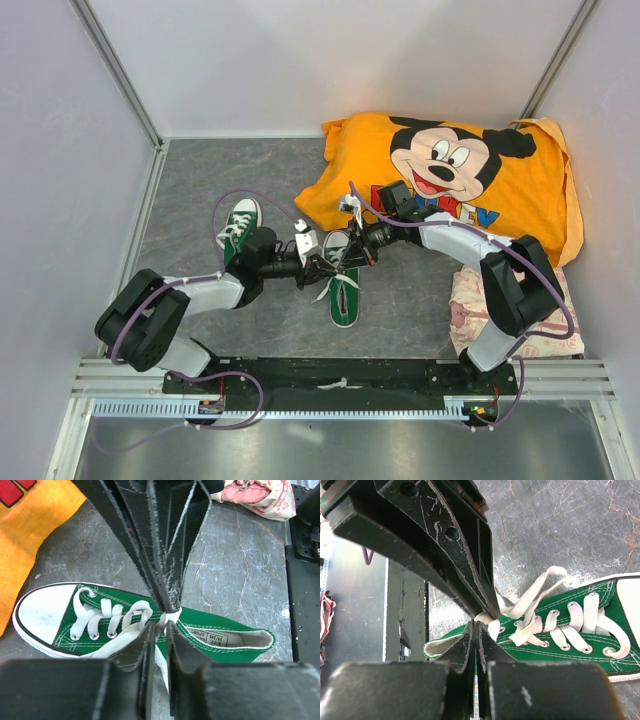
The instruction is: Tie the shoes
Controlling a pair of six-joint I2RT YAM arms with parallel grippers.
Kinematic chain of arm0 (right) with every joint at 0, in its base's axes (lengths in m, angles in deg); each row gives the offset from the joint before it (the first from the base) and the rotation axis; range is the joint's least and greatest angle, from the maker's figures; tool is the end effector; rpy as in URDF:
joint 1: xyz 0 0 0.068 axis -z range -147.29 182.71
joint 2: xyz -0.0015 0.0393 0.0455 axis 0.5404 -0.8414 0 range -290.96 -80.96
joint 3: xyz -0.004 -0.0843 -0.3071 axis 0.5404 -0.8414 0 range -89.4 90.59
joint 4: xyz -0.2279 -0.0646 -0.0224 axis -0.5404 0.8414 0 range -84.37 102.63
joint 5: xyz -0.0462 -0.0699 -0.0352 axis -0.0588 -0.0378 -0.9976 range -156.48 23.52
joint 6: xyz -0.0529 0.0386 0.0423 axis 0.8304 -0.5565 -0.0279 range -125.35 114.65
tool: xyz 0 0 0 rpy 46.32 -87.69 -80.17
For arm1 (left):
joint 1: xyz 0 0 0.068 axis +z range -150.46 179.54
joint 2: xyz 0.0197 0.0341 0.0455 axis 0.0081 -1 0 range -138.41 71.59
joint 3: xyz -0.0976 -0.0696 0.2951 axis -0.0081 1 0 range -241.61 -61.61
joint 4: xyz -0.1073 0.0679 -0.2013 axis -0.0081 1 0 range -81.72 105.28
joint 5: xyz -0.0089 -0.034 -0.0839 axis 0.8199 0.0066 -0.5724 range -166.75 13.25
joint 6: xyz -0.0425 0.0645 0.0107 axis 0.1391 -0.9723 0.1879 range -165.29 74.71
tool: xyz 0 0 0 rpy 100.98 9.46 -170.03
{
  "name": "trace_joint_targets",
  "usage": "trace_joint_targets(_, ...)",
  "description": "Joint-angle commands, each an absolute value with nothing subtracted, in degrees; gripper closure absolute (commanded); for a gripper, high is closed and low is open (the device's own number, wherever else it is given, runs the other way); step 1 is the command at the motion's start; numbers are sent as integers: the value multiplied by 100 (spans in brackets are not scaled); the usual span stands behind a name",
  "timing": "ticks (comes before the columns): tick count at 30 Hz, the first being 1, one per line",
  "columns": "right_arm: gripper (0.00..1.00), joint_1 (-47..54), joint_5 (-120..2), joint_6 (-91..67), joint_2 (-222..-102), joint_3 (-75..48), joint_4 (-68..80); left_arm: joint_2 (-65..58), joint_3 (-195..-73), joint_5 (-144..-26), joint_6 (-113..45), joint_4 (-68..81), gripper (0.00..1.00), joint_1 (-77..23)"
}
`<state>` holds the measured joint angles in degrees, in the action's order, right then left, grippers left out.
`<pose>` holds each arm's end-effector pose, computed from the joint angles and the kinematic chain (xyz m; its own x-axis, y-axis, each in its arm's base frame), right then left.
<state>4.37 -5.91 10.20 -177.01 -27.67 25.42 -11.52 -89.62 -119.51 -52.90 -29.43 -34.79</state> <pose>0.2634 0.2081 0.2620 -0.5040 -0.4214 -0.7540 -0.8488 0.0799 0.5227 0.2016 -0.1924 0.2395 -0.1188 0.1991 -0.9727 0.9734 0.2165 -0.0746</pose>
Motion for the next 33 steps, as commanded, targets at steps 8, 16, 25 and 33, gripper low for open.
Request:
trace_joint_targets(8,100,450,-435,1038,-17570,-2806,2400,-1102,-9158,-12359,-5214,-3056,72,-3377)
trace_joint_targets(16,100,450,-399,924,-17562,-2841,2250,-1216,-9272,-12403,-5144,-3092,73,-3369)
trace_joint_targets(25,90,450,-417,819,-17553,-2832,2242,-1164,-9228,-12544,-5179,-2925,94,-3360)
trace_joint_targets(33,60,564,-961,151,-17904,-2288,2364,-1129,-9351,-12333,-5504,-2406,99,-3360)
